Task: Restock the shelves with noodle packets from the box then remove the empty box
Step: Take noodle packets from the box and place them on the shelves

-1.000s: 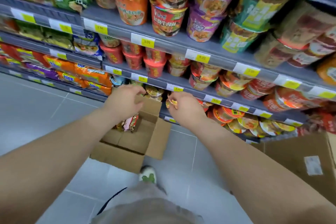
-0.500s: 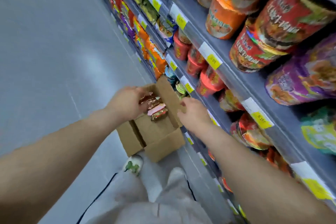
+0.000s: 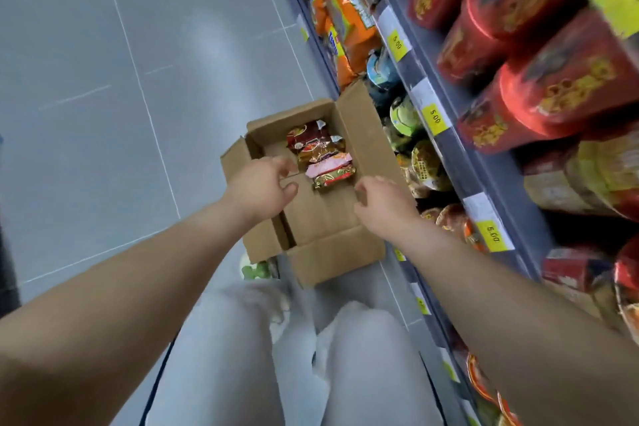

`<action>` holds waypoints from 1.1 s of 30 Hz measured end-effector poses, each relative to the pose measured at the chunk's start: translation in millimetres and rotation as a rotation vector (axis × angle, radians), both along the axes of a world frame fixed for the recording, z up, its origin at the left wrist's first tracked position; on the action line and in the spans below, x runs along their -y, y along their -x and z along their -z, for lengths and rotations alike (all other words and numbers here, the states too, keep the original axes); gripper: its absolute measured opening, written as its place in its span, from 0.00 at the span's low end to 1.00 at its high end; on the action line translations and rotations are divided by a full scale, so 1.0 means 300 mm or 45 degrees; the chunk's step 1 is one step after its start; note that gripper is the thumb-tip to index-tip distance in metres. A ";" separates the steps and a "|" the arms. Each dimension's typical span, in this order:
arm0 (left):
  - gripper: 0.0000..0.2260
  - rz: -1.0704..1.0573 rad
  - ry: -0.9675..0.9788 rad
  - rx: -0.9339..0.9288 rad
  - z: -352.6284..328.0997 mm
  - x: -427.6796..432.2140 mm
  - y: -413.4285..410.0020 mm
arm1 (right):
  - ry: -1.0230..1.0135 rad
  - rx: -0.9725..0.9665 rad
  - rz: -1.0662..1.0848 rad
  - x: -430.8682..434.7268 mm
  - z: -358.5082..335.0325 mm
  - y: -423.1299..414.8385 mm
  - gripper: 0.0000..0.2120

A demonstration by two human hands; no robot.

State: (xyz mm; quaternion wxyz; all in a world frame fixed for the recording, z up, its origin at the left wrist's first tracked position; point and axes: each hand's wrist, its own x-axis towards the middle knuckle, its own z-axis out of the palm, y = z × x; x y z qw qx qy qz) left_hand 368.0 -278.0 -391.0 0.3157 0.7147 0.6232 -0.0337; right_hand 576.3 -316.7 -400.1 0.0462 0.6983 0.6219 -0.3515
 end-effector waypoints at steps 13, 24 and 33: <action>0.30 0.357 -0.034 -0.108 1.082 -0.263 -0.148 | -0.125 0.119 -0.195 -0.208 1.101 -0.006 0.20; 0.24 0.377 -0.099 -0.208 1.349 -0.326 -0.169 | -0.491 0.496 -0.501 -0.217 1.340 0.036 0.24; 0.26 0.464 -0.301 -0.465 1.360 -0.370 -0.245 | -0.550 0.435 -0.393 -0.237 1.314 0.019 0.12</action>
